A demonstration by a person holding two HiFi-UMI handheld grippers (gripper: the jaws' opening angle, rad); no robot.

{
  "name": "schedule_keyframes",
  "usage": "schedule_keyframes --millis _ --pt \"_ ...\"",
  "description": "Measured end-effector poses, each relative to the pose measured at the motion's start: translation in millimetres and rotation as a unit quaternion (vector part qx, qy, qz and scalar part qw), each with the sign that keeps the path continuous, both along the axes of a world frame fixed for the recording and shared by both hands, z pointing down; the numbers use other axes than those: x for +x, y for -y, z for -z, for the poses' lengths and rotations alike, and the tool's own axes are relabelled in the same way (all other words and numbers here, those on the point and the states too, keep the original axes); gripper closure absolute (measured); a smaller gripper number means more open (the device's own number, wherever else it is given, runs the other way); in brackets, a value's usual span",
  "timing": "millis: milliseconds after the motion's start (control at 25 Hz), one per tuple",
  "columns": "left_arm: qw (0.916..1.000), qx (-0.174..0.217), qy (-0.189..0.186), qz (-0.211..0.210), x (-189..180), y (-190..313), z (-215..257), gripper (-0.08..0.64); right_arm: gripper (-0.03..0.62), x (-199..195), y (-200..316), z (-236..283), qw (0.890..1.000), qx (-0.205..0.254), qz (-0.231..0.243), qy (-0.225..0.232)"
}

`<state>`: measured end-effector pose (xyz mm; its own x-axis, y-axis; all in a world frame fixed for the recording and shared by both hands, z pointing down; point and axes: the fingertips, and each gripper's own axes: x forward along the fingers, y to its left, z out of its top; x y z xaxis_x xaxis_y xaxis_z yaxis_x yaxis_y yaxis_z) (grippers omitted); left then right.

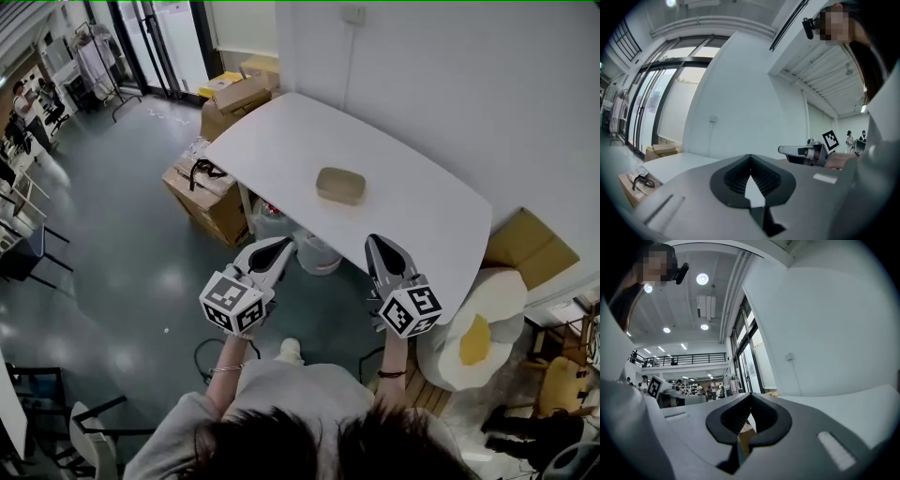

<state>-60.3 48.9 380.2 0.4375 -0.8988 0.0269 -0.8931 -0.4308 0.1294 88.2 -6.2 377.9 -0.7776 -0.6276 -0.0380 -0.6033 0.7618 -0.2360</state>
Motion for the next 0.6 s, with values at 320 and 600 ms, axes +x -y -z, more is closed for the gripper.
schedule_keyframes --millis 320,600 --pt "0.9996 -0.004 -0.006 -0.026 -30.5 43.3 -4.5 0.569 0.578 -26.8 35.2 -4.6 1.0 -0.005 -0.027 -0.01" --pt "0.9984 -0.009 -0.01 -0.054 -44.2 73.0 -11.0 0.569 0.578 -43.6 59.3 -11.6 0.998 -0.013 -0.053 -0.014"
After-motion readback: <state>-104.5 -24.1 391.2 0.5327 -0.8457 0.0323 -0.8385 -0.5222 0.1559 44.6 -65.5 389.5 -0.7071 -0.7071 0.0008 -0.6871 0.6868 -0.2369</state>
